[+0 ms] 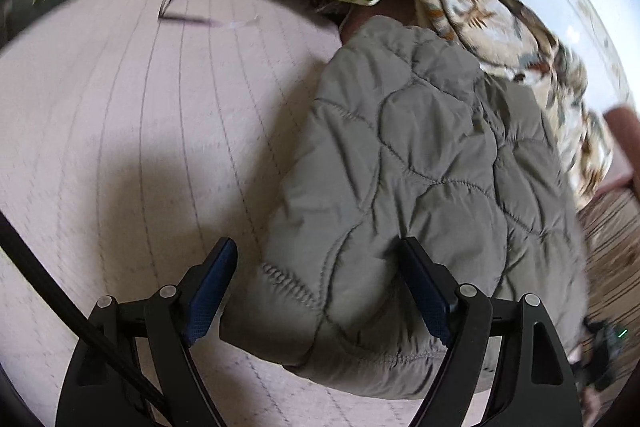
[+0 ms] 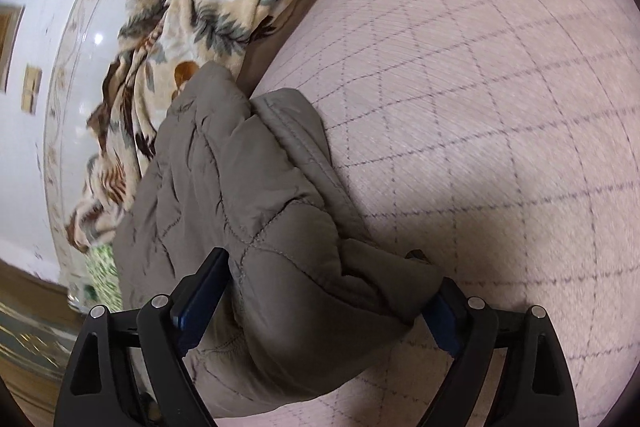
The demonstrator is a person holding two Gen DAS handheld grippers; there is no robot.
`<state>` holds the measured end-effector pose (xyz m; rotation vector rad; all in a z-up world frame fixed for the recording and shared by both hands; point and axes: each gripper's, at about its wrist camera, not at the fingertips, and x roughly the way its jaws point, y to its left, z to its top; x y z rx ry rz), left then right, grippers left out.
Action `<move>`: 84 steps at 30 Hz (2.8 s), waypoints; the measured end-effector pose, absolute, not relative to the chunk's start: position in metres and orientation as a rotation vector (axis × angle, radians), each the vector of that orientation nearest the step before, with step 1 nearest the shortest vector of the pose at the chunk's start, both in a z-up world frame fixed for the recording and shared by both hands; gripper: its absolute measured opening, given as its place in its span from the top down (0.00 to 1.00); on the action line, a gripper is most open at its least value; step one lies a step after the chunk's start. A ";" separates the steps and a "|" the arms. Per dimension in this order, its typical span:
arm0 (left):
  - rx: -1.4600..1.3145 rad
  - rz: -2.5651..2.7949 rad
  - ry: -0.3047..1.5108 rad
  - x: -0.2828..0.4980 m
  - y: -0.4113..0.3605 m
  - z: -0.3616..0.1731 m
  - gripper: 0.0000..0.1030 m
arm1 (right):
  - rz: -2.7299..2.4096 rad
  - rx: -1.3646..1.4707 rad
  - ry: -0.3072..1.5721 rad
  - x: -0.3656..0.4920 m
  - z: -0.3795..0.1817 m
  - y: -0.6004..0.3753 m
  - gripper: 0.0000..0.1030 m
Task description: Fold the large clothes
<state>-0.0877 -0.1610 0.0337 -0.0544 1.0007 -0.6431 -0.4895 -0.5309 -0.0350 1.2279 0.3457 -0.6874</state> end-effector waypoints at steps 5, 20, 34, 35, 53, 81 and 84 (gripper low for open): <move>-0.043 -0.648 0.993 -0.086 -0.161 0.031 0.19 | -0.687 1.180 0.373 -0.482 -0.034 -0.532 0.10; 0.077 -0.657 0.879 -0.099 -0.179 0.034 0.37 | -0.709 1.031 0.428 -0.467 -0.025 -0.526 0.34; 0.307 -0.581 0.711 -0.122 -0.201 0.049 0.75 | -0.854 0.617 0.551 -0.433 0.011 -0.492 0.62; 0.307 -0.581 0.707 -0.122 -0.200 0.051 0.76 | -0.862 0.595 0.551 -0.432 0.013 -0.489 0.63; 0.303 -0.568 0.643 -0.128 -0.196 0.077 0.78 | -0.924 0.330 0.519 -0.422 0.055 -0.453 0.70; 0.246 -0.574 0.531 -0.153 -0.174 0.132 0.78 | -0.908 0.252 0.390 -0.437 0.106 -0.413 0.72; 0.247 -0.579 0.527 -0.155 -0.171 0.138 0.78 | -0.901 0.241 0.383 -0.441 0.112 -0.406 0.72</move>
